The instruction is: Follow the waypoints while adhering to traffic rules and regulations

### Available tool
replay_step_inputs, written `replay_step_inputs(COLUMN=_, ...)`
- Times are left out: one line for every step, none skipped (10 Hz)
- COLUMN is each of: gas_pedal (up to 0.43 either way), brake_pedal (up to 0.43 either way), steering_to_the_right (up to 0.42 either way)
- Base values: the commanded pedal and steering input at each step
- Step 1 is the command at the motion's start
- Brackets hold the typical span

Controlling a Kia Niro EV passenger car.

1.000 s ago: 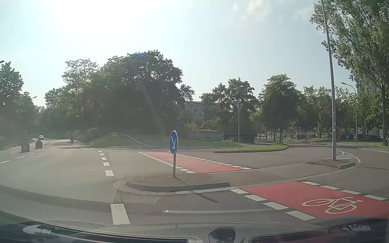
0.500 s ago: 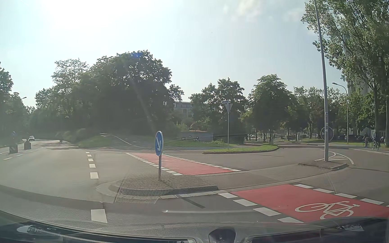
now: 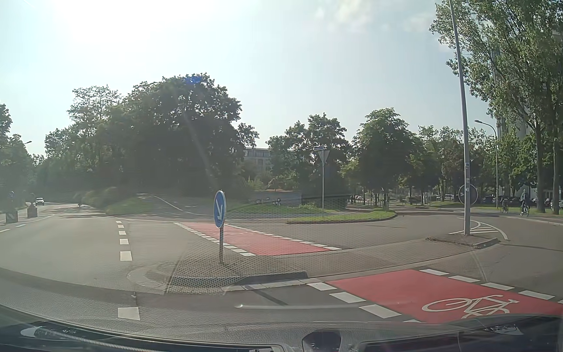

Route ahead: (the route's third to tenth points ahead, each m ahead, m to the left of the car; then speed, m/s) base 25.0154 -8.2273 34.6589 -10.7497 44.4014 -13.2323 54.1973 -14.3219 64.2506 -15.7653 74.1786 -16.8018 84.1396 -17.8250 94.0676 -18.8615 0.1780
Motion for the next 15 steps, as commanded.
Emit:
replay_step_inputs(gas_pedal=0.000, brake_pedal=0.183, steering_to_the_right=0.432)
replay_step_inputs(gas_pedal=0.000, brake_pedal=0.183, steering_to_the_right=0.433)
replay_step_inputs(gas_pedal=0.000, brake_pedal=0.177, steering_to_the_right=0.434)
replay_step_inputs(gas_pedal=0.000, brake_pedal=0.177, steering_to_the_right=0.437)
replay_step_inputs(gas_pedal=0.000, brake_pedal=0.177, steering_to_the_right=0.445)
replay_step_inputs(gas_pedal=0.000, brake_pedal=0.183, steering_to_the_right=0.451)
replay_step_inputs(gas_pedal=0.000, brake_pedal=0.183, steering_to_the_right=0.451)
replay_step_inputs(gas_pedal=0.000, brake_pedal=0.183, steering_to_the_right=0.443)
replay_step_inputs(gas_pedal=0.000, brake_pedal=0.183, steering_to_the_right=0.431)
replay_step_inputs(gas_pedal=0.000, brake_pedal=0.177, steering_to_the_right=0.425)
replay_step_inputs(gas_pedal=0.000, brake_pedal=0.171, steering_to_the_right=0.425)
replay_step_inputs(gas_pedal=0.000, brake_pedal=0.171, steering_to_the_right=0.425)
replay_step_inputs(gas_pedal=0.000, brake_pedal=0.183, steering_to_the_right=0.425)
replay_step_inputs(gas_pedal=0.000, brake_pedal=0.183, steering_to_the_right=0.425)
replay_step_inputs(gas_pedal=0.000, brake_pedal=0.183, steering_to_the_right=0.425)
